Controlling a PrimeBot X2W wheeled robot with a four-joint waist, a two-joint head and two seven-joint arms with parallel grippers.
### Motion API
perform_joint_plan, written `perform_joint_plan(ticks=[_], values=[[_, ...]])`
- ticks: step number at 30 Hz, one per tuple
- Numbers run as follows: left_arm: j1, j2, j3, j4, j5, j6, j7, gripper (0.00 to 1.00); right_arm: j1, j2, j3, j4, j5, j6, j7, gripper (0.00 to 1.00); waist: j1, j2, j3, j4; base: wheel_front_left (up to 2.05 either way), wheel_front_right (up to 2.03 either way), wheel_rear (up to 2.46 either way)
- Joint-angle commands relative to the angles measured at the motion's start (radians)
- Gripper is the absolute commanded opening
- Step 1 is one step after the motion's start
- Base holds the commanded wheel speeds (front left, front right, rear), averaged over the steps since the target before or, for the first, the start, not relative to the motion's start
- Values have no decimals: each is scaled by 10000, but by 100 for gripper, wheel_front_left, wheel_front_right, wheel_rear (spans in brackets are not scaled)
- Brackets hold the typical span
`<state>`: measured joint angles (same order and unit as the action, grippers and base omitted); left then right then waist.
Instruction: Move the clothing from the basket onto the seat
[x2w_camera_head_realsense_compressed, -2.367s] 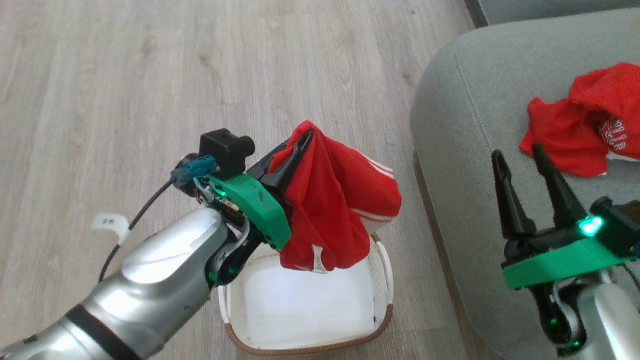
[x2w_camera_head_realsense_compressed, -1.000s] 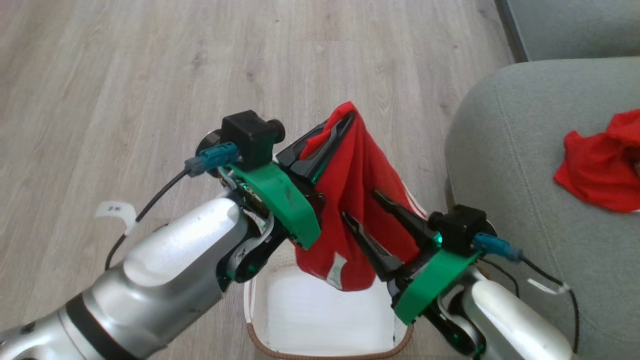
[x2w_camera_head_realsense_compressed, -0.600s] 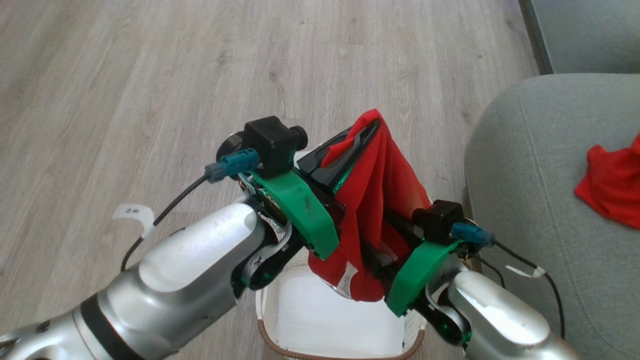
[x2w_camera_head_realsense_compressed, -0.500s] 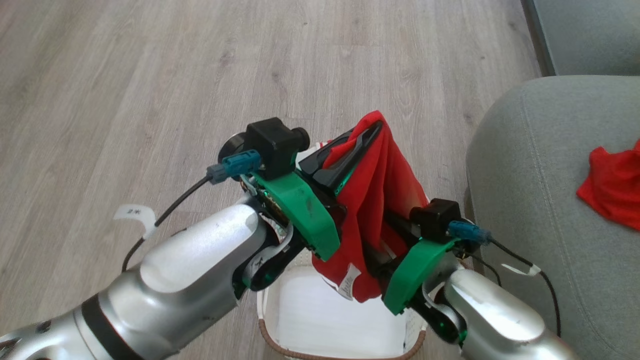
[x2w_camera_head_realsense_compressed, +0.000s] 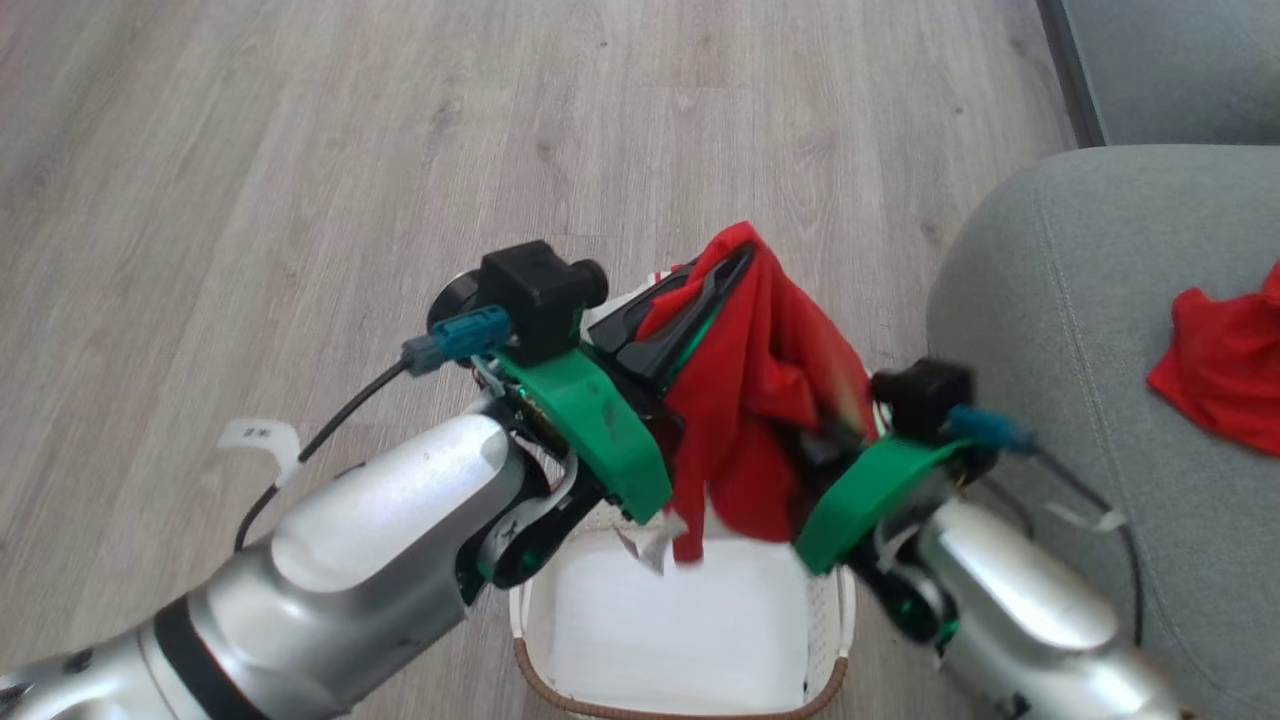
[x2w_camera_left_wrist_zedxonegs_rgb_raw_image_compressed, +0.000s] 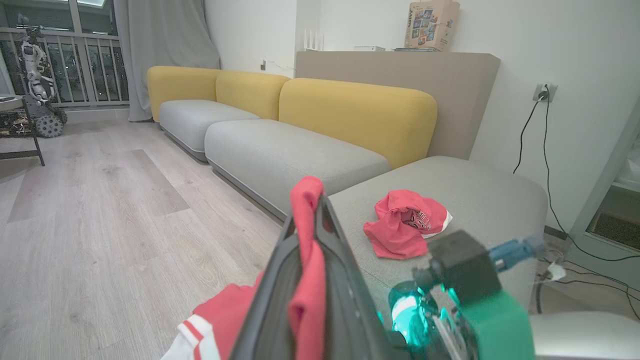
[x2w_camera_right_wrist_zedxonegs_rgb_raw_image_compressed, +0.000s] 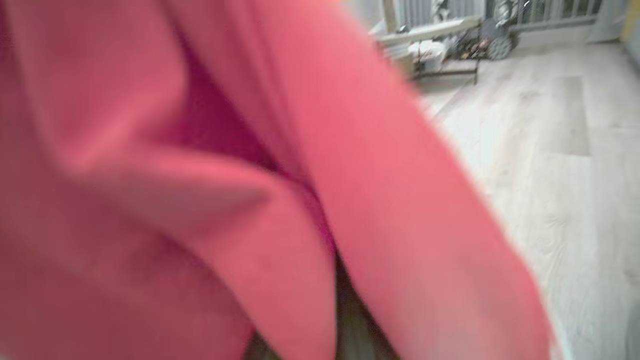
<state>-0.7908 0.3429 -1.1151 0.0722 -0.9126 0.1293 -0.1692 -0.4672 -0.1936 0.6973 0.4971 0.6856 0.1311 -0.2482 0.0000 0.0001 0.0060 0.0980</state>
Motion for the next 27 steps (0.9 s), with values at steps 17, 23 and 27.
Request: perform_joint_plan(ticks=[17, 23, 27], values=[[998, 969, 717, -375, -20, 748, -604, 100, 1135, 367, -3532, -2560, -1594, -4, -134, 0, 0, -1, 78, -71, 0, 0, 0], [1593, 1316, 1109, -400, 152, 1016, -826, 100, 1483, 229, -4199, -3219, -1906, -4, -135, 0, 0, -1, 76, -176, 0, 0, 0], [1987, 1476, 1386, -499, 266, 1105, -886, 100, 1756, 36, -4555, -3534, -1885, -4, -135, 0, 0, -1, 72, -314, 0, 0, 0]])
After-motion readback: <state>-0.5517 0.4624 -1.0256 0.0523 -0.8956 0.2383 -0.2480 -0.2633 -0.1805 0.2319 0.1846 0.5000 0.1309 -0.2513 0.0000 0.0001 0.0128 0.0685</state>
